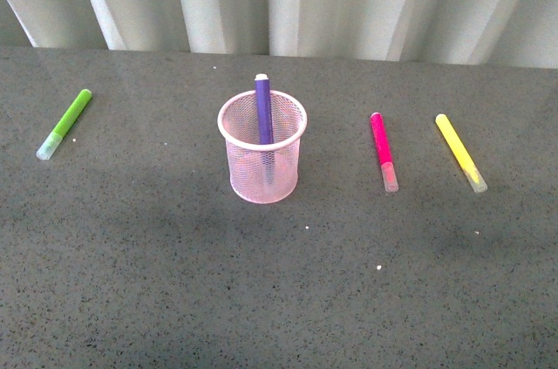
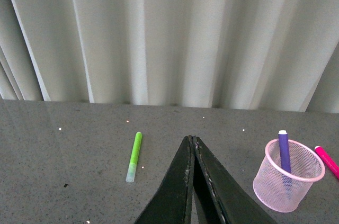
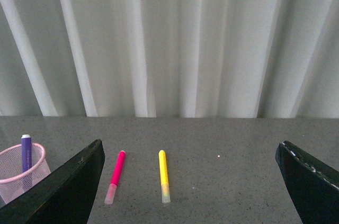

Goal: Insert purple and pink pens into pink cup

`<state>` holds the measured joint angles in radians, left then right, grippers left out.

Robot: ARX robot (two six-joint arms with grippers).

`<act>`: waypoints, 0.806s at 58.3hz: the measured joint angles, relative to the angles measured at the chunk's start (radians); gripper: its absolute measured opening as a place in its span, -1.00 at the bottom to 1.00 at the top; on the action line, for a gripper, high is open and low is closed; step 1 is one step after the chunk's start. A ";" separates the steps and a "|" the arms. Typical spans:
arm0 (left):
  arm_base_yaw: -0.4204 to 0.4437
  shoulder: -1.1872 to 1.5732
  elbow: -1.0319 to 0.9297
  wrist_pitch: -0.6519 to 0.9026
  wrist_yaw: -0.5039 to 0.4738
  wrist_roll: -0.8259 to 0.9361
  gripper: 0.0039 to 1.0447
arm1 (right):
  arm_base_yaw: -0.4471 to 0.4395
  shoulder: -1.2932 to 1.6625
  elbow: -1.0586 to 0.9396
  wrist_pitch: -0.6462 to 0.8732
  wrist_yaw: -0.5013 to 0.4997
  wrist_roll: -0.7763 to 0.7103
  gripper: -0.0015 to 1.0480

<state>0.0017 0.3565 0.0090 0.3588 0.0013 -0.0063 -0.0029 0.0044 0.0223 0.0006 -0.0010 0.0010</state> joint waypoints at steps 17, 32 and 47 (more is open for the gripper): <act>0.000 -0.114 0.000 -0.112 0.000 0.000 -0.93 | 0.000 0.000 0.000 0.000 0.000 0.000 0.87; 0.000 -0.179 0.000 -0.177 0.000 0.000 -0.93 | 0.000 0.000 0.000 0.000 0.000 0.000 0.87; 0.000 -0.352 0.000 -0.355 -0.002 0.001 -0.93 | 0.000 0.000 0.000 0.000 0.000 0.000 0.87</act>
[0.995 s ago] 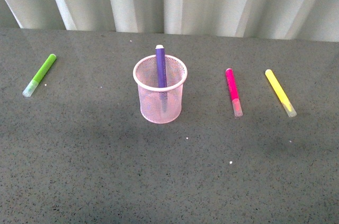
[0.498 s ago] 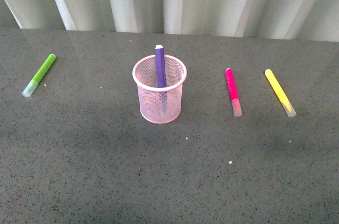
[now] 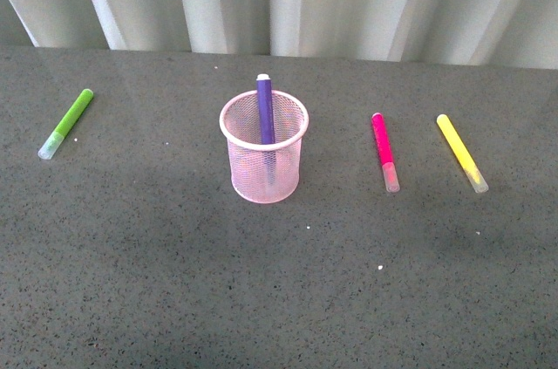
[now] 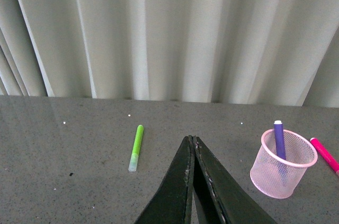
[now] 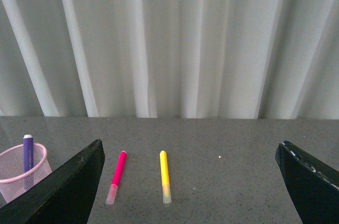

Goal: Insert purple and pink pens into pink cup

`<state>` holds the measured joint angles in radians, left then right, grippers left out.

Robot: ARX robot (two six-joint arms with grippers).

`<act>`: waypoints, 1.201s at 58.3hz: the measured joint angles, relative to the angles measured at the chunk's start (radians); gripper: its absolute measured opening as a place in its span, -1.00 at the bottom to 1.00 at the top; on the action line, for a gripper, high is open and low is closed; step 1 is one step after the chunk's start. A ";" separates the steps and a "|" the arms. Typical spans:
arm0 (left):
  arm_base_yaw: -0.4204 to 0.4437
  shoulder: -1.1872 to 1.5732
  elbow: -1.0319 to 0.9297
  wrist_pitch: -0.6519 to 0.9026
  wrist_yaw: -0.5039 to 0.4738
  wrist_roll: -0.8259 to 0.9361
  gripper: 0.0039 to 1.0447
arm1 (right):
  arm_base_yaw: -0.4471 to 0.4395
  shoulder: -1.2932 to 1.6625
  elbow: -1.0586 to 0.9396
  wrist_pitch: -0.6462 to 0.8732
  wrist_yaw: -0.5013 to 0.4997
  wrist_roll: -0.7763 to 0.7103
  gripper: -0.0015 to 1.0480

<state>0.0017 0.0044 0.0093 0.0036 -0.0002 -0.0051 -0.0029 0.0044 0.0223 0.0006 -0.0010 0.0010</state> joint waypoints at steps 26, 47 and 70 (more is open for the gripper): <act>0.000 -0.001 0.000 -0.003 0.001 0.000 0.22 | -0.080 0.421 0.027 0.528 -0.109 0.063 0.87; 0.000 -0.001 0.000 -0.003 0.001 0.001 0.88 | -0.025 1.643 0.755 0.528 0.034 0.018 0.87; 0.000 -0.001 0.000 -0.003 0.001 0.001 0.88 | 0.123 2.166 1.368 -0.011 0.020 0.024 0.87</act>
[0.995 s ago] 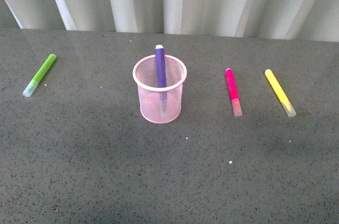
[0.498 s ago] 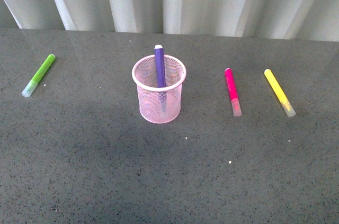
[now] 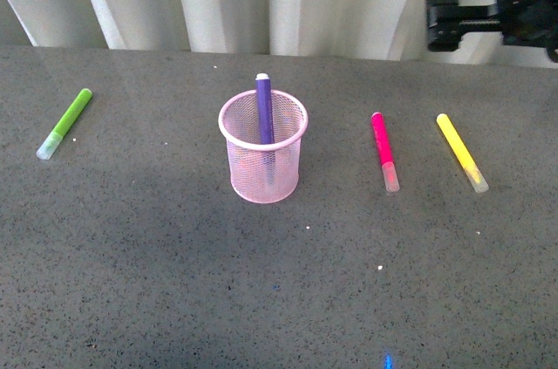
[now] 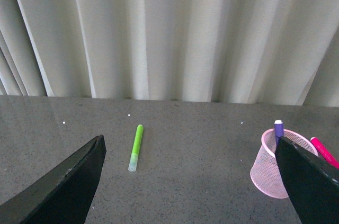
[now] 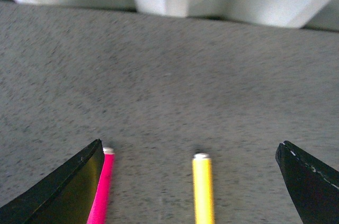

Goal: Insert purple and pink pens into pink cup

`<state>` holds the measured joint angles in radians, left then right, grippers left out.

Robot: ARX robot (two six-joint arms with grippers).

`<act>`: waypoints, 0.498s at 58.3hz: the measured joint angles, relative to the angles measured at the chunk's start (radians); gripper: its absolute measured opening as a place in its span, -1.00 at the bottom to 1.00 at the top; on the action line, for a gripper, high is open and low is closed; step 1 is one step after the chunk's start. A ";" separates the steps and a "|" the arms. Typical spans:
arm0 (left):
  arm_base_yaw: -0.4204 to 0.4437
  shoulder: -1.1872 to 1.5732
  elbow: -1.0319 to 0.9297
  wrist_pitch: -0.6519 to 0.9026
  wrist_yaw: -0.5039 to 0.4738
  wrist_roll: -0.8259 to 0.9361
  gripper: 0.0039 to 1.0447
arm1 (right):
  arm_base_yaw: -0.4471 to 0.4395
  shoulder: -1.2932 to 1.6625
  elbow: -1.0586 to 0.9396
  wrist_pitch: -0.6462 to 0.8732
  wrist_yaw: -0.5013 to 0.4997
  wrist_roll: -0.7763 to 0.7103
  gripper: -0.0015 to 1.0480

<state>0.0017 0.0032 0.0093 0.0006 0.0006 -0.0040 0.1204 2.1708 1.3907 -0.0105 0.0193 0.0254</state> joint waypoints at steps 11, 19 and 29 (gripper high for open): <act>0.000 0.000 0.000 0.000 0.000 0.000 0.88 | 0.070 0.154 0.165 -0.171 -0.030 0.094 0.87; 0.000 0.000 0.000 0.000 0.000 0.000 0.88 | 0.092 0.217 0.205 -0.201 -0.040 0.162 0.87; 0.000 0.000 0.000 0.000 0.000 0.000 0.88 | 0.092 0.263 0.251 -0.230 -0.047 0.213 0.87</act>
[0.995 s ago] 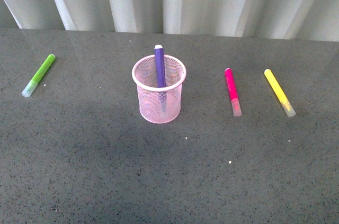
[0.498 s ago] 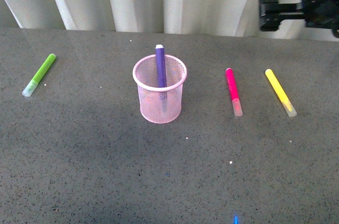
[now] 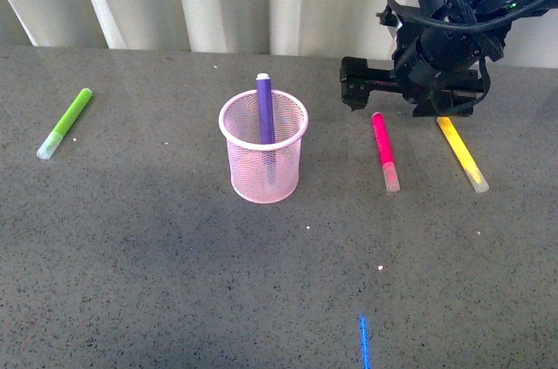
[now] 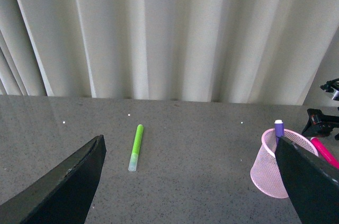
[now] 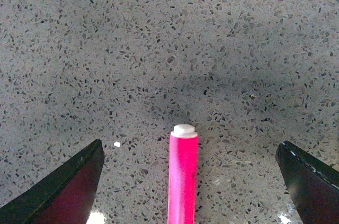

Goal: Insert purple and pink pens into pink cup

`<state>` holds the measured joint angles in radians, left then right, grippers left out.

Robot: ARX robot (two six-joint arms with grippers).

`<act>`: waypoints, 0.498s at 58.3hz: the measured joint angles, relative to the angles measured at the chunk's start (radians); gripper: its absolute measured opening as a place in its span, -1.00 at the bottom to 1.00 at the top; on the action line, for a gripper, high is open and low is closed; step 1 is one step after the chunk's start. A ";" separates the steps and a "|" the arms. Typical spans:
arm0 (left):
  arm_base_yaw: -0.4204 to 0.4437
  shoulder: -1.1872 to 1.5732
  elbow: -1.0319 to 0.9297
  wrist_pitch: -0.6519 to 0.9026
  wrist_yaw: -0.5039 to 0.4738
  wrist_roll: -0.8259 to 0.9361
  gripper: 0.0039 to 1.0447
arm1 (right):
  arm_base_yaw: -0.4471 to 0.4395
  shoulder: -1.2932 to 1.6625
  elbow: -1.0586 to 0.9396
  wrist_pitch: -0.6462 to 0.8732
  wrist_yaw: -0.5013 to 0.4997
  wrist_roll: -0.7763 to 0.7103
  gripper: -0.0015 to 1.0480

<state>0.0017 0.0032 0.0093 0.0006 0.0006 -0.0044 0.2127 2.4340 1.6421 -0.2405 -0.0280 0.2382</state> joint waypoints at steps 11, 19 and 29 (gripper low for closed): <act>0.000 0.000 0.000 0.000 0.000 0.000 0.88 | 0.000 0.020 0.006 0.000 -0.016 0.031 0.87; 0.000 0.000 0.000 0.000 0.000 0.000 0.88 | 0.005 0.031 0.004 0.003 -0.022 0.053 0.87; 0.000 0.000 0.000 0.000 0.000 0.000 0.88 | 0.008 0.031 -0.015 0.034 -0.025 0.057 0.87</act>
<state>0.0017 0.0032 0.0093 0.0006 0.0006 -0.0040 0.2211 2.4649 1.6272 -0.2062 -0.0528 0.2951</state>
